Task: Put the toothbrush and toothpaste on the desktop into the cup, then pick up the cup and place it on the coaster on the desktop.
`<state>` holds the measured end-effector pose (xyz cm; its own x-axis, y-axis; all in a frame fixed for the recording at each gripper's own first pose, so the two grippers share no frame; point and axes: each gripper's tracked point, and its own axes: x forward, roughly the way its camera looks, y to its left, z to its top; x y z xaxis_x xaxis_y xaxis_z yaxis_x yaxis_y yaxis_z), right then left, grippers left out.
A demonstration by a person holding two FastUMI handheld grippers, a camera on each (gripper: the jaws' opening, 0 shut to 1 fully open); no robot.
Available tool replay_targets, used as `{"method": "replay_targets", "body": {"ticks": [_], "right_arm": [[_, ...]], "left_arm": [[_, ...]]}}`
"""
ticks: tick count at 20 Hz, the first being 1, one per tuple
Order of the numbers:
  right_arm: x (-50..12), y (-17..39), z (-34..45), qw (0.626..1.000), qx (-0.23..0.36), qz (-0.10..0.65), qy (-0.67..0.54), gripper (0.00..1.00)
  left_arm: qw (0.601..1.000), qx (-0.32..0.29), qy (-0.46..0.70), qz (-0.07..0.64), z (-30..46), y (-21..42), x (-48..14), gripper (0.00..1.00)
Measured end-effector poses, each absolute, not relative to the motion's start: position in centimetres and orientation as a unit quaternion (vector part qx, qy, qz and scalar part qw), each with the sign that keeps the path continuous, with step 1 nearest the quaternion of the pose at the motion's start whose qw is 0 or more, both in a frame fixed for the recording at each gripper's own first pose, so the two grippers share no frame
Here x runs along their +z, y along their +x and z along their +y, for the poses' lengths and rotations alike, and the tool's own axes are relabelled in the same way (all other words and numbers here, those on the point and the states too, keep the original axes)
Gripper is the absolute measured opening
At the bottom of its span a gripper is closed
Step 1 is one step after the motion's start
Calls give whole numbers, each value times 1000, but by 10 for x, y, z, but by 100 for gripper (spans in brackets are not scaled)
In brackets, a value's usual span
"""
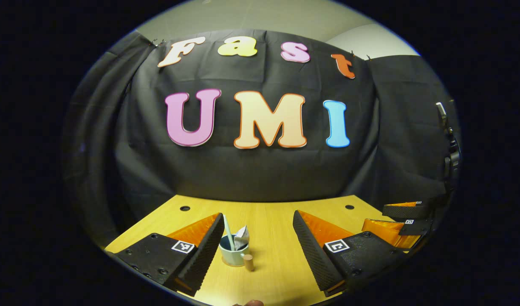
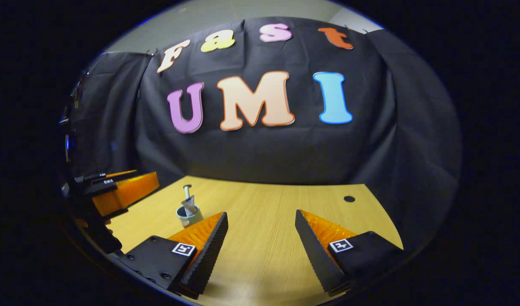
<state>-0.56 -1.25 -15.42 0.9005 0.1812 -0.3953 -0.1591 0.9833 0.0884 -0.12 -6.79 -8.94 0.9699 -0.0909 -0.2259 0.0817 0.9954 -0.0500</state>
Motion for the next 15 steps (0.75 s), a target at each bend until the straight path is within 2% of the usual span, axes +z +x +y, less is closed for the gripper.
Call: {"method": "replay_targets", "body": {"ticks": [6,13,14,15], "right_arm": [[-117,-4,-45,986,33,156,52,98],[-96,-8,-34,989,15,133,55,98],[-96,-9,-32,990,14,134,53,94],[-96,-11,-29,989,15,135,53,98]], "left_arm": [[995,-64,-17,75,-87,-9,-56,97],[995,-73,-25,69,-69,-10,-48,99],[994,-74,-27,70,-67,-10,-48,97],[994,-75,-30,69,-65,-10,-48,96]]}}
